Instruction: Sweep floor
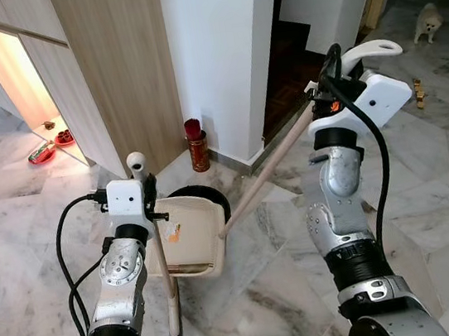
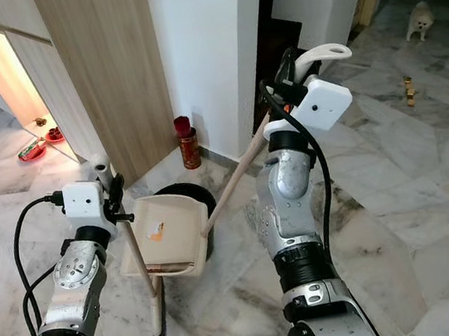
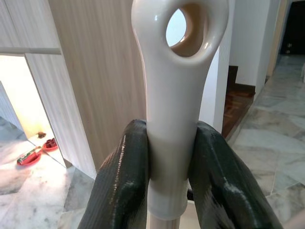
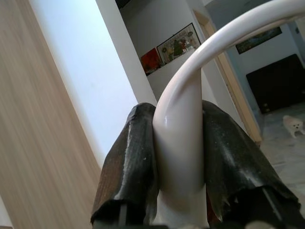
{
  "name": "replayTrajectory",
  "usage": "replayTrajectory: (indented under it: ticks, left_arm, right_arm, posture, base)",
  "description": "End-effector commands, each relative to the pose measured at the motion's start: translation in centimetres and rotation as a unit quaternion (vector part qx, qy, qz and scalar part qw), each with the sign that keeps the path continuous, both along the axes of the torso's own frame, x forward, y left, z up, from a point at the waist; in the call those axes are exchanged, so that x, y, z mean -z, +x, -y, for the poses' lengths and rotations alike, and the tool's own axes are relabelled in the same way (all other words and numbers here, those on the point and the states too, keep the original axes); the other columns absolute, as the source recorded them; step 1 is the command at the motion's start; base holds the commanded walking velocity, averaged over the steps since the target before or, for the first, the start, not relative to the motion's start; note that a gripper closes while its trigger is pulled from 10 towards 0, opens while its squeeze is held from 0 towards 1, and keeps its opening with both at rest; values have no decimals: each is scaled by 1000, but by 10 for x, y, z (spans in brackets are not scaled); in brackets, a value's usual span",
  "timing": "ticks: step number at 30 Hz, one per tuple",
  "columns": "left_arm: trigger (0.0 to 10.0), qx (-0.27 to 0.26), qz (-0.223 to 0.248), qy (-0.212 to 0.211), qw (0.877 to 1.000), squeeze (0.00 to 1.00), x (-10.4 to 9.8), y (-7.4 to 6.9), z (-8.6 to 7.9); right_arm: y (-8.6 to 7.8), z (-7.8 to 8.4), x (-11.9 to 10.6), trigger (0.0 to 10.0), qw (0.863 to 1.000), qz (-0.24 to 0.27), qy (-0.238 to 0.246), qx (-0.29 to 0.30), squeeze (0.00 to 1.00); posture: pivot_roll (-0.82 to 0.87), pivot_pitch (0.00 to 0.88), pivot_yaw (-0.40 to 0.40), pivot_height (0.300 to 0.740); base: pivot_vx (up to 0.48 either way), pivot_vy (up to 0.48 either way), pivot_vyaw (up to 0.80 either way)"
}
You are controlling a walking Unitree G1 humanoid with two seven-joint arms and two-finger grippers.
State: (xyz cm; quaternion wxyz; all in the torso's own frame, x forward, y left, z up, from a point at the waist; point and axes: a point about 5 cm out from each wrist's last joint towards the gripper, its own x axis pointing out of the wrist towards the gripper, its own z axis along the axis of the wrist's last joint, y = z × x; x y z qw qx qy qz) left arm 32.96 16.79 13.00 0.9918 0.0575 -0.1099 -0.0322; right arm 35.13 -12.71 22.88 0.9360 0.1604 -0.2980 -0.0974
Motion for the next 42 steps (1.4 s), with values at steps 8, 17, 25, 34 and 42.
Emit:
replayTrajectory:
  ticks: [8,17,25,34,42]
  left_arm:
    - [10000,0,35,4,999,0,-16,1,-2]
    - [10000,0,38,5,999,0,-17,1,-2]
    - [10000,2,38,1,999,0,-18,2,-1]
    - [10000,2,38,2,999,0,-18,2,-2]
    - [10000,4,40,3,999,0,-19,2,-1]
  right_arm:
    - [-4,4,-17,10000,999,35,17,7,0]
    - [-4,8,-19,10000,999,38,18,13,0]
    - [-4,11,-20,10000,999,38,19,19,0]
    - [-4,12,-19,10000,999,35,20,19,0]
    - [-5,13,-18,10000,999,35,20,22,0]
  posture:
    - [147,0,-31,740]
    - [146,0,-29,740]
    - [145,0,-28,740]
    - [146,0,-26,740]
    - [145,0,-24,740]
  base:
    - [0,401,0]
    - [0,34,0]
    - [0,300,0]
    - [0,480,0]
    - [0,457,0]
